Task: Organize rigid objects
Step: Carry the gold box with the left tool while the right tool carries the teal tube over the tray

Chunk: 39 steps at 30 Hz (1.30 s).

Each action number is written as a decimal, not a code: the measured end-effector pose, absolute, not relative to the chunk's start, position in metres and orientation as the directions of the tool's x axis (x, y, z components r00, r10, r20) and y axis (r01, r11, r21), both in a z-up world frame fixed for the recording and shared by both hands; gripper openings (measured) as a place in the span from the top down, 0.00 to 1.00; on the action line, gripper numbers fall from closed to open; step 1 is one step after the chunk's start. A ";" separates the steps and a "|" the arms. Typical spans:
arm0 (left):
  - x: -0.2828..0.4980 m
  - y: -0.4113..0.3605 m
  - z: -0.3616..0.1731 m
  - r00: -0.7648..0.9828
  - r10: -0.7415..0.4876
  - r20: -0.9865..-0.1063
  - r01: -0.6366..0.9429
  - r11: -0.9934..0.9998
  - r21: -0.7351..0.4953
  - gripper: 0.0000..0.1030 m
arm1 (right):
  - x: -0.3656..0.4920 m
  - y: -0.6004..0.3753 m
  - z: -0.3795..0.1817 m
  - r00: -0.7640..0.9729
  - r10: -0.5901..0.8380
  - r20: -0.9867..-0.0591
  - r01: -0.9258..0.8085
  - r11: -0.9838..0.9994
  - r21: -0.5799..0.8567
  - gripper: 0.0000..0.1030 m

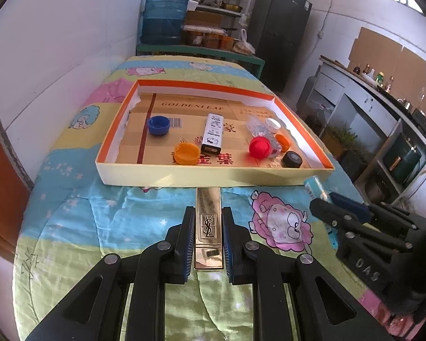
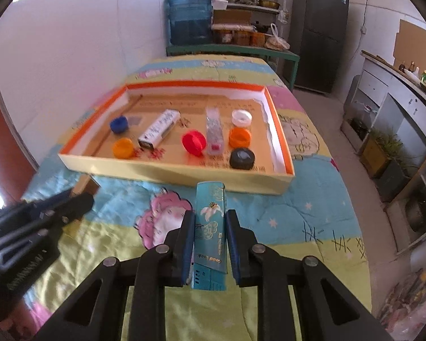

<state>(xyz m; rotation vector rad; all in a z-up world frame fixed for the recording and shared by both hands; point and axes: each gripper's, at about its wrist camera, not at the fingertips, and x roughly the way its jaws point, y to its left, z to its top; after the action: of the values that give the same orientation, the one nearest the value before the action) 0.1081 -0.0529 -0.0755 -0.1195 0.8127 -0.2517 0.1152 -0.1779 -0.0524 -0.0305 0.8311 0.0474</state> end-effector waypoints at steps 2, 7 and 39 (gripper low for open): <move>0.109 -0.052 -0.072 0.665 -0.264 -0.698 0.174 0.964 -0.199 0.82 | 0.116 -0.177 -0.045 0.684 0.042 -0.728 -0.062 0.998 -0.001 0.78; 0.114 -0.048 -0.060 0.686 -0.254 -0.682 0.173 0.967 -0.186 0.82 | 0.123 -0.174 -0.029 0.708 0.070 -0.703 -0.091 0.996 0.008 0.78; 0.239 -0.052 -0.020 0.721 -0.205 -0.662 0.152 0.979 -0.138 0.82 | 0.237 -0.179 0.009 0.708 0.246 -0.662 -0.238 0.966 0.104 0.78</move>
<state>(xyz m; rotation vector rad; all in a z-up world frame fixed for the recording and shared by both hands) 0.2388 -0.0523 -0.0197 -0.0753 0.7395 -0.1972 0.2371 -0.1785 0.0089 0.0107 0.7371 0.2688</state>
